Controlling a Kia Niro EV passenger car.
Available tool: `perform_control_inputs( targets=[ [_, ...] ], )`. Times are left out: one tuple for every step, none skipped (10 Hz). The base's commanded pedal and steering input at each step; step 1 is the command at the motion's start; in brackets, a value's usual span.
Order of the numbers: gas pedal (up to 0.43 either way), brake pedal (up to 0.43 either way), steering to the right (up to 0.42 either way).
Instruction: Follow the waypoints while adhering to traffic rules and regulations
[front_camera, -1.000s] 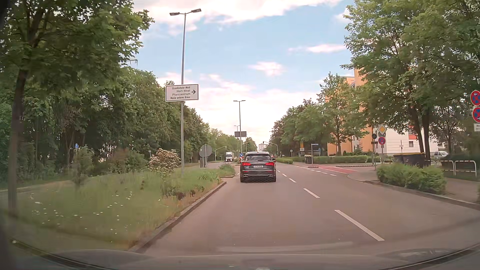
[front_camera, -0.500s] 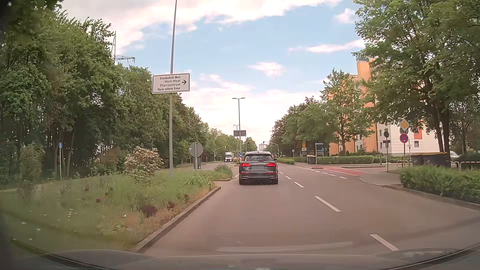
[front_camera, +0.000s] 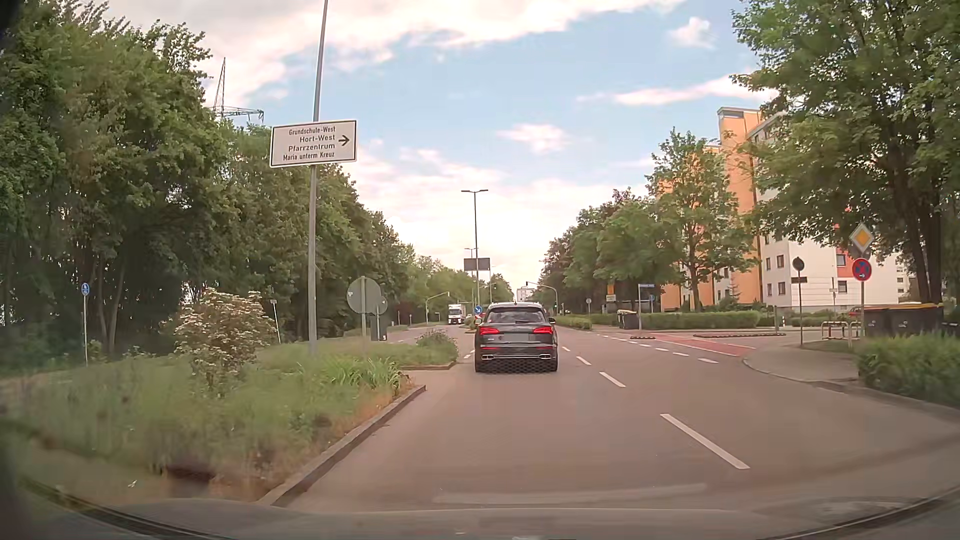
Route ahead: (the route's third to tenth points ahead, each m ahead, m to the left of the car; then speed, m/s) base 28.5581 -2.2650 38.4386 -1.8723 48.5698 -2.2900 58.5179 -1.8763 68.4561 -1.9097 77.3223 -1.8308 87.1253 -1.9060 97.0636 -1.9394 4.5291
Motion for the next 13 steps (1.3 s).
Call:
perform_control_inputs(
  targets=[
    [0.0,0.061,0.004],
    [0.0,0.055,0.004],
    [0.0,0.03,0.003],
    [0.0,0.024,0.004],
    [0.0,0.024,0.004],
    [0.0,0.024,0.004],
    [0.0,0.024,0.004],
    [0.0,0.018,0.004],
    [0.0,0.018,0.004],
    [0.02,0.024,0.004],
    [0.169,0.024,0.003],
    [0.209,0.018,0.003],
    [0.268,0.018,0.003]
  ],
)
